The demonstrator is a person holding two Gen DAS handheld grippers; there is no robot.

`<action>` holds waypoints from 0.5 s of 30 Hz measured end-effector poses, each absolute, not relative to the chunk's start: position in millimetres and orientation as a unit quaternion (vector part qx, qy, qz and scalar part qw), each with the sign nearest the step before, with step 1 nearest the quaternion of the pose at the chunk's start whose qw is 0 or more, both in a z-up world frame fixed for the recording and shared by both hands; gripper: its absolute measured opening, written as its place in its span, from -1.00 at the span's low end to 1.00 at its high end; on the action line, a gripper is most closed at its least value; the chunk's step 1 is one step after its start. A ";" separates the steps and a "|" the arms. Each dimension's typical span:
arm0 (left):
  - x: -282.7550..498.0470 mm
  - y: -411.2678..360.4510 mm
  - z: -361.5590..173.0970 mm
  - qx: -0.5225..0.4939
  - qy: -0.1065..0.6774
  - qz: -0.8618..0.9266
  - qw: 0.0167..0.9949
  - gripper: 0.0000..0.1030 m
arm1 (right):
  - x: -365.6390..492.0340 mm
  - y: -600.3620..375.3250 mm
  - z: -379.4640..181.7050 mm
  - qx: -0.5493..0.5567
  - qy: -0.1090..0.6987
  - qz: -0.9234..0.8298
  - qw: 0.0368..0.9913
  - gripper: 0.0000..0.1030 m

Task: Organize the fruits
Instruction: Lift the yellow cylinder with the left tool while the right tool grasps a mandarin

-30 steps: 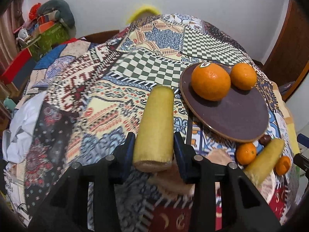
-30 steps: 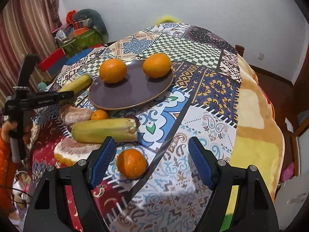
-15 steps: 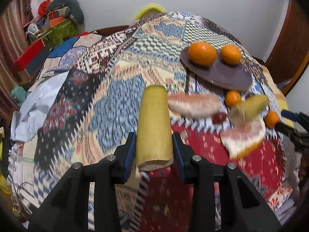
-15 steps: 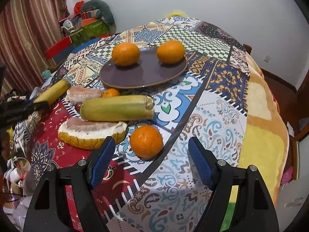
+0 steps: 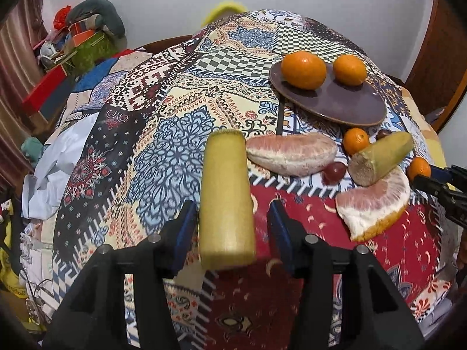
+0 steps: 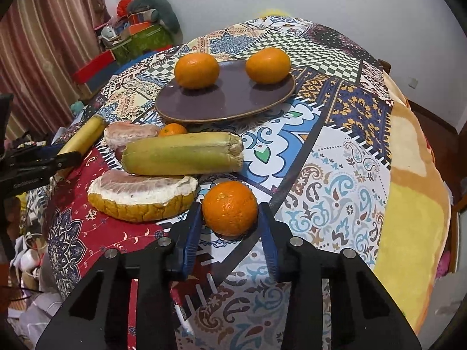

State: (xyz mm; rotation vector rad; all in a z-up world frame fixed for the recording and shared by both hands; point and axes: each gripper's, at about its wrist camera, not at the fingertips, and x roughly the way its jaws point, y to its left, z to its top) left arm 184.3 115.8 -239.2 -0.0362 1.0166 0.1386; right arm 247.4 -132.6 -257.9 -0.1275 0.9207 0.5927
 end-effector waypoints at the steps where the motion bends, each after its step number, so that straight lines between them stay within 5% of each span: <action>1: 186.9 116.3 -240.1 -0.018 0.487 0.066 0.871 0.00 | 247.0 -132.1 -257.4 -0.063 0.436 0.281 0.853 -0.32; 15: 201.5 126.6 -241.8 -0.034 0.480 0.065 0.874 -0.28 | 249.3 -135.4 -244.9 -0.054 0.418 0.282 0.862 -0.32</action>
